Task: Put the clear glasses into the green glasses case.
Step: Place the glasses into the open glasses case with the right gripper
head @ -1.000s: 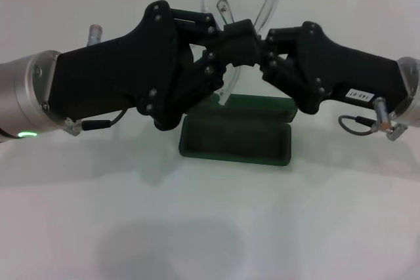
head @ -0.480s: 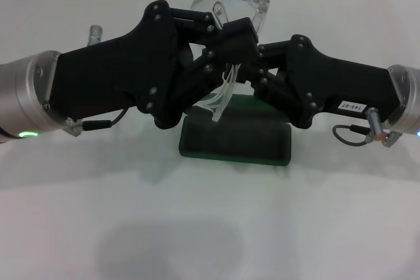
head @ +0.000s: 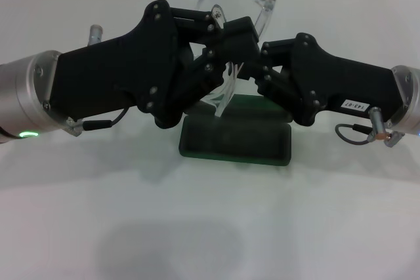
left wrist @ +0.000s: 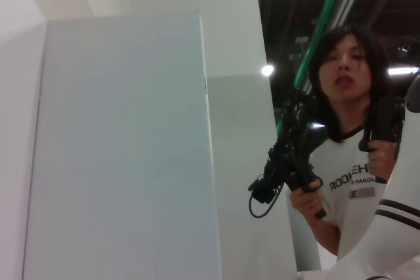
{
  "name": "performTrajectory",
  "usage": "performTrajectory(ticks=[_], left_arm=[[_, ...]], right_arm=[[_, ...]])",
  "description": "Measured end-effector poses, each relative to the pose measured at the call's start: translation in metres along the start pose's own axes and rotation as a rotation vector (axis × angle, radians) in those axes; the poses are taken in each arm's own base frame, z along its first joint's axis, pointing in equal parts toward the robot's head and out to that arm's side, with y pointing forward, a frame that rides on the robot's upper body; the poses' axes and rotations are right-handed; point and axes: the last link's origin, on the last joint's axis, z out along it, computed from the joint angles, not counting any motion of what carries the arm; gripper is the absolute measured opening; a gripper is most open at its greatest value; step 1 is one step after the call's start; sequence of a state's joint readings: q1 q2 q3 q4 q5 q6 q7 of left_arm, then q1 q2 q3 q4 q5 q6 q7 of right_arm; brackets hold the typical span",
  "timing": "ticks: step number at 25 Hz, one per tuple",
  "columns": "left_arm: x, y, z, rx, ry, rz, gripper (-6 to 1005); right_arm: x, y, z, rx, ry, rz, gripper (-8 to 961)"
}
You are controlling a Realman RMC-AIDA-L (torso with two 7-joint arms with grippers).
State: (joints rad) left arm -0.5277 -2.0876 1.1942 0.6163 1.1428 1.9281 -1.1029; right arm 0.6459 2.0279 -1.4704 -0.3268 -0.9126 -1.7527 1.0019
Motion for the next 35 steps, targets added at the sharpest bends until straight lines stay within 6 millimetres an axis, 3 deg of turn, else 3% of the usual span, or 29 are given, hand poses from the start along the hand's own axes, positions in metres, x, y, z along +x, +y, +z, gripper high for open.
performTrajectory(ticks=[35], left_arm=[[-0.007,-0.014,0.000,0.092,-0.041,0.017,83]], right_arm=[[-0.005,-0.009,-0.001,0.064,-0.035,-0.020,53]])
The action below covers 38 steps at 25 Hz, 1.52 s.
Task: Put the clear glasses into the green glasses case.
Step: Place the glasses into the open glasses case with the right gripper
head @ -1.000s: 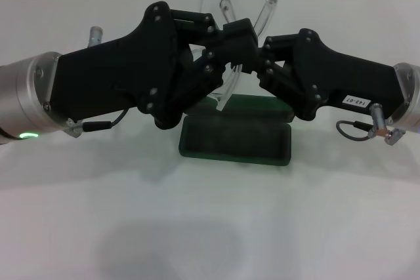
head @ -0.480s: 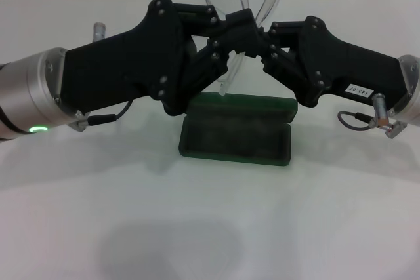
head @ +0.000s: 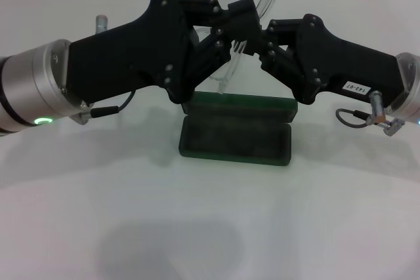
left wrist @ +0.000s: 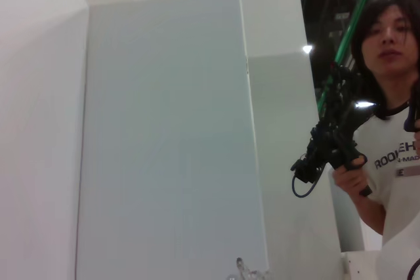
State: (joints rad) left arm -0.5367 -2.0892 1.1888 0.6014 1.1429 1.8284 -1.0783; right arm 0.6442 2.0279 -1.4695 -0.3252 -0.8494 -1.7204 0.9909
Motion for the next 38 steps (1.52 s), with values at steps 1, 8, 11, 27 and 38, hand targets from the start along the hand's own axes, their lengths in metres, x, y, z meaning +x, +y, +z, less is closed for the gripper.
performTrajectory(ticks=[1,8,11,27,38], left_arm=[[0.000,0.000,0.000,0.002,-0.001,0.000,83],[0.000,-0.001,0.000,0.006,-0.003,0.001,83],[0.000,0.000,-0.002,-0.001,-0.008,0.008,83],[0.032,-0.003,-0.062,0.126,0.017,0.105,84],[0.070,0.000,-0.127,0.324,-0.055,0.213,84]], right_arm=[[0.000,0.000,0.000,0.000,0.000,0.000,53],[0.000,0.000,0.000,0.004,0.000,-0.001,54],[0.000,-0.001,-0.002,0.017,-0.007,-0.001,54],[-0.011,-0.005,-0.012,0.027,0.016,-0.036,55],[-0.038,0.011,-0.004,-0.018,0.529,-0.111,56]])
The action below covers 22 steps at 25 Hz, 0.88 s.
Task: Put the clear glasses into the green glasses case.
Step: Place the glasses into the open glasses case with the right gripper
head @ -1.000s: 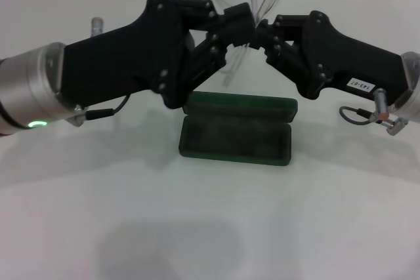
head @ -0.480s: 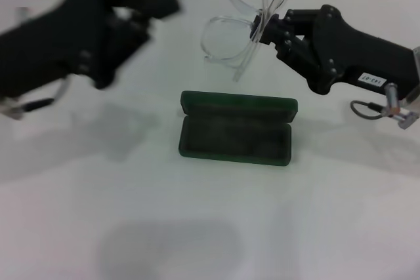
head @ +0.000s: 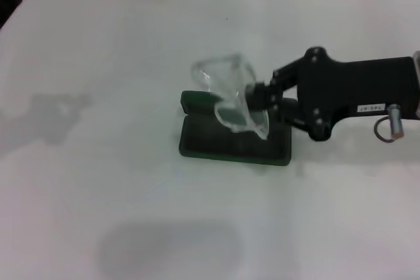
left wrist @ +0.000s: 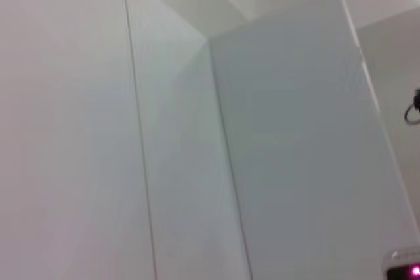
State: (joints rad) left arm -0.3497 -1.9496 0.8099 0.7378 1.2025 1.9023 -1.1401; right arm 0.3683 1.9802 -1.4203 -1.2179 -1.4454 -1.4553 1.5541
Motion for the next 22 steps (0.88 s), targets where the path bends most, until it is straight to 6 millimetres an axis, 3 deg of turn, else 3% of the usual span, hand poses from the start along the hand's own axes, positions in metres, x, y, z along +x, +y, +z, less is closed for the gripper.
performTrajectory(ticks=[4,8,13,16,18,22], left_arm=[[-0.002,0.003,0.000,-0.030,-0.051,-0.030,84],[-0.010,0.005,0.002,-0.059,-0.108,-0.080,85],[-0.018,0.005,0.001,-0.014,-0.131,-0.130,85],[-0.023,0.006,-0.001,0.007,-0.147,-0.152,85],[-0.025,0.007,-0.001,0.008,-0.148,-0.154,85],[-0.029,0.012,0.000,0.010,-0.149,-0.162,85]], right_arm=[[-0.013,0.003,0.004,-0.007,0.168,0.024,56],[-0.037,0.005,0.024,-0.010,0.472,0.039,56],[-0.043,0.008,0.051,-0.003,0.714,-0.010,56],[-0.043,0.008,0.059,0.002,0.764,-0.032,57],[-0.044,0.004,0.077,0.048,0.890,-0.082,57],[-0.041,-0.001,0.090,0.084,0.962,-0.113,57]])
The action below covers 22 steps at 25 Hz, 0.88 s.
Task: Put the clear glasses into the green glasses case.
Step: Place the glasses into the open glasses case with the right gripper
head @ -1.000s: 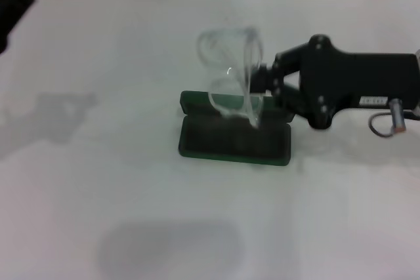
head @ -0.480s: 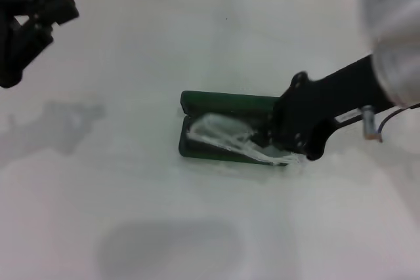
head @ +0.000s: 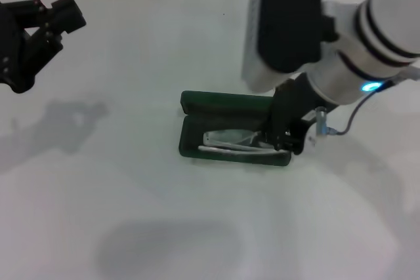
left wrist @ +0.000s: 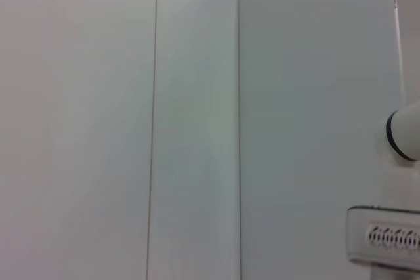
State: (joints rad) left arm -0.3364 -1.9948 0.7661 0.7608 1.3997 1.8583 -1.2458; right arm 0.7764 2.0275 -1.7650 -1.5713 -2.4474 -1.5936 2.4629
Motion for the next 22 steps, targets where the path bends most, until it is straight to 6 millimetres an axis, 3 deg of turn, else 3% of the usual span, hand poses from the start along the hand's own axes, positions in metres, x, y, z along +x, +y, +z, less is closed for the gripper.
performTrajectory(ticks=[14,22], left_arm=[[-0.009,-0.002,0.007,0.017,-0.016,-0.006,86],[-0.014,-0.001,0.013,0.014,-0.005,-0.036,87]], right_arm=[[-0.013,-0.010,0.035,0.116,0.105,-0.084,58],[-0.021,-0.008,0.050,0.169,0.068,-0.137,58]])
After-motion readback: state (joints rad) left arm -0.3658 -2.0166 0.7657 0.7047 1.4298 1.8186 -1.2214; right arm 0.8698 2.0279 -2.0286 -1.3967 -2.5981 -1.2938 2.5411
